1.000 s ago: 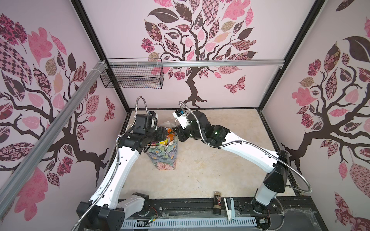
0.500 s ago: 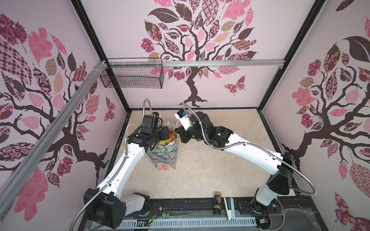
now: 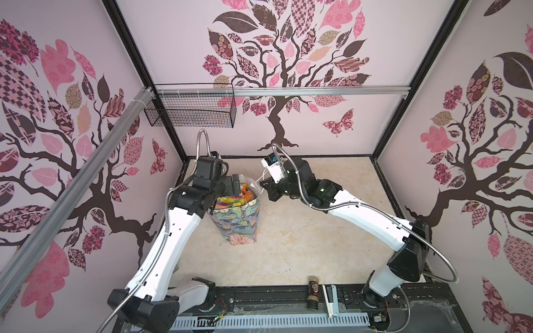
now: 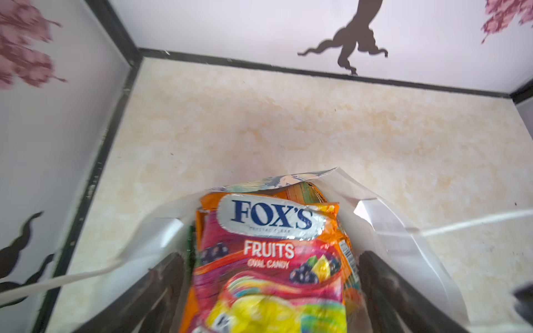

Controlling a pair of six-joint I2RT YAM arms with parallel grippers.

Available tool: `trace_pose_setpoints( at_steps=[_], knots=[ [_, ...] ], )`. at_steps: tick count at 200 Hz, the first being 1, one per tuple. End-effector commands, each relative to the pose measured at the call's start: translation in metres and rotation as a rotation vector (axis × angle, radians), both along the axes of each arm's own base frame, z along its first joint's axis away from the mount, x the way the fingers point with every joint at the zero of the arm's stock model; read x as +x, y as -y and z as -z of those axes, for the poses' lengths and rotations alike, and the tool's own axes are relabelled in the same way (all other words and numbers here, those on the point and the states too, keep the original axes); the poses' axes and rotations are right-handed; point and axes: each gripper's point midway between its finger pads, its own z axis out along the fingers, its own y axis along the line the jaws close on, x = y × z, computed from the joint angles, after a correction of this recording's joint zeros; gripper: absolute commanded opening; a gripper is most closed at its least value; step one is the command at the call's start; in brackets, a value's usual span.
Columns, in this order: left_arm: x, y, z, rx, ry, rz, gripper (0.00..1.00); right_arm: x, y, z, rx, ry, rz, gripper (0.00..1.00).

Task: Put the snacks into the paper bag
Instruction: 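Release the paper bag and draw both grippers back from it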

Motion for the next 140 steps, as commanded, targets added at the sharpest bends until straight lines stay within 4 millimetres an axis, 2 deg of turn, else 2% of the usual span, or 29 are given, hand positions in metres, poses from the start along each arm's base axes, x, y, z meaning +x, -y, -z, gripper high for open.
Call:
trace_pose_setpoints(
  at_steps=[1,24,54,95,140],
  knots=[
    [-0.022,-0.035,-0.033,0.072,0.071,-0.135,0.98,0.013,0.04,-0.067,0.112,0.129,0.09,0.0],
    [-0.022,-0.04,-0.041,0.045,0.1,-0.169,0.98,0.024,0.065,-0.068,0.119,0.126,0.133,0.0],
    [-0.017,-0.037,-0.048,0.034,0.11,-0.159,0.98,0.028,0.1,-0.059,0.07,0.149,0.236,0.0],
    [-0.01,-0.035,-0.046,0.036,0.12,-0.155,0.98,0.004,0.148,-0.055,0.059,0.169,0.348,0.0],
    [0.004,-0.04,-0.018,0.041,0.117,-0.22,0.98,-0.022,0.171,-0.049,0.086,0.152,0.379,0.0]
  ],
)
